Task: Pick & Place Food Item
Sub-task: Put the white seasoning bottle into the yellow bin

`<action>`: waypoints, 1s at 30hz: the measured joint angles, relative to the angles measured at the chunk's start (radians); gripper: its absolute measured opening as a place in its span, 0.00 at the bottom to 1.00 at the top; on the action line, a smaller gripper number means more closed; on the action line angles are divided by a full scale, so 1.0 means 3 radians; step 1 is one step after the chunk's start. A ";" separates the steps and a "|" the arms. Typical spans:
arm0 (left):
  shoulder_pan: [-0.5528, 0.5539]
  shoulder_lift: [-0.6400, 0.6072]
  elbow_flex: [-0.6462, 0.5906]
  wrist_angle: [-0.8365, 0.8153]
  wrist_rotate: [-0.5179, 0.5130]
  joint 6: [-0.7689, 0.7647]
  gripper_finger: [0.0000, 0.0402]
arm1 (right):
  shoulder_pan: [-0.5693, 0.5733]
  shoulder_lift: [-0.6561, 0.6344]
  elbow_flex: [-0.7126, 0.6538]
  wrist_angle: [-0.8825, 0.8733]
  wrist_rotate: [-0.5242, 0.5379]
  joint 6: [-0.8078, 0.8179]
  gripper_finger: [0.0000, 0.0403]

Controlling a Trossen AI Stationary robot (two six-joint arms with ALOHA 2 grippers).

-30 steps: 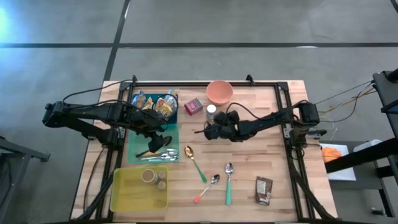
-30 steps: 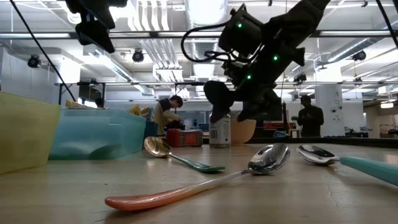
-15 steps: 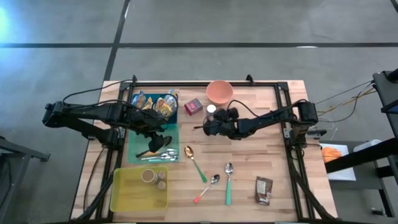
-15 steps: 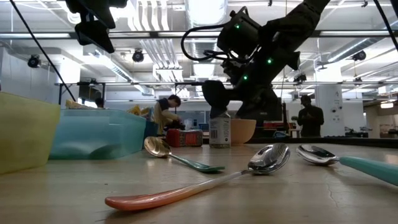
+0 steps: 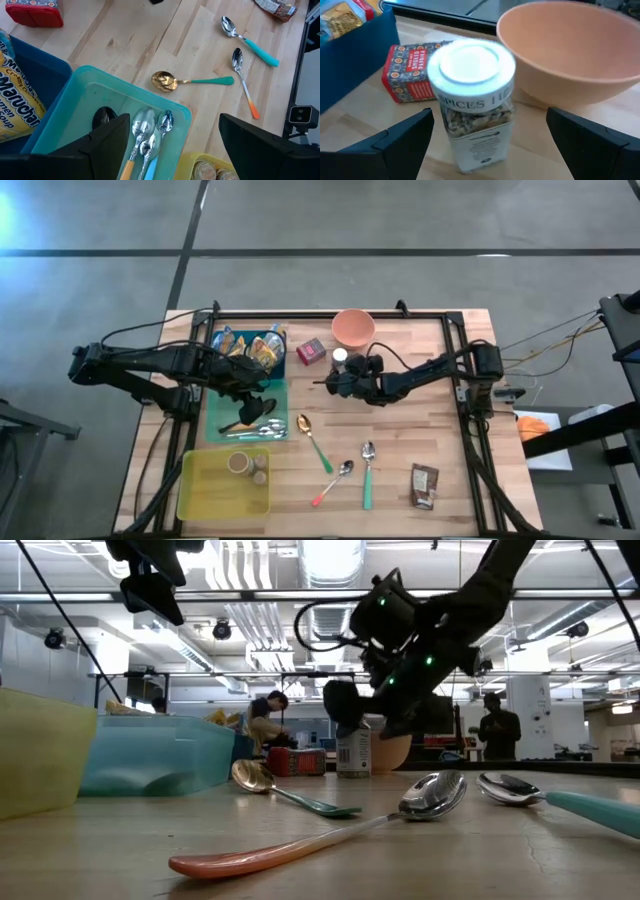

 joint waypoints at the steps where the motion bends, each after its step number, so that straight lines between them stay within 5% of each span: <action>1: 0.0000 0.0000 0.0000 0.0001 0.0000 0.0000 0.78 | -0.0010 0.0042 0.0001 0.0047 -0.0001 0.0012 0.95; 11: 0.0000 0.0000 0.0000 0.0009 0.0036 0.0003 0.78 | -0.0035 0.0389 0.0025 0.0720 -0.0004 -0.0327 0.95; 30: 0.0001 0.0001 0.0000 0.0010 0.0033 0.0009 0.78 | -0.0296 0.0390 0.0027 0.0774 -0.0118 -0.0541 0.91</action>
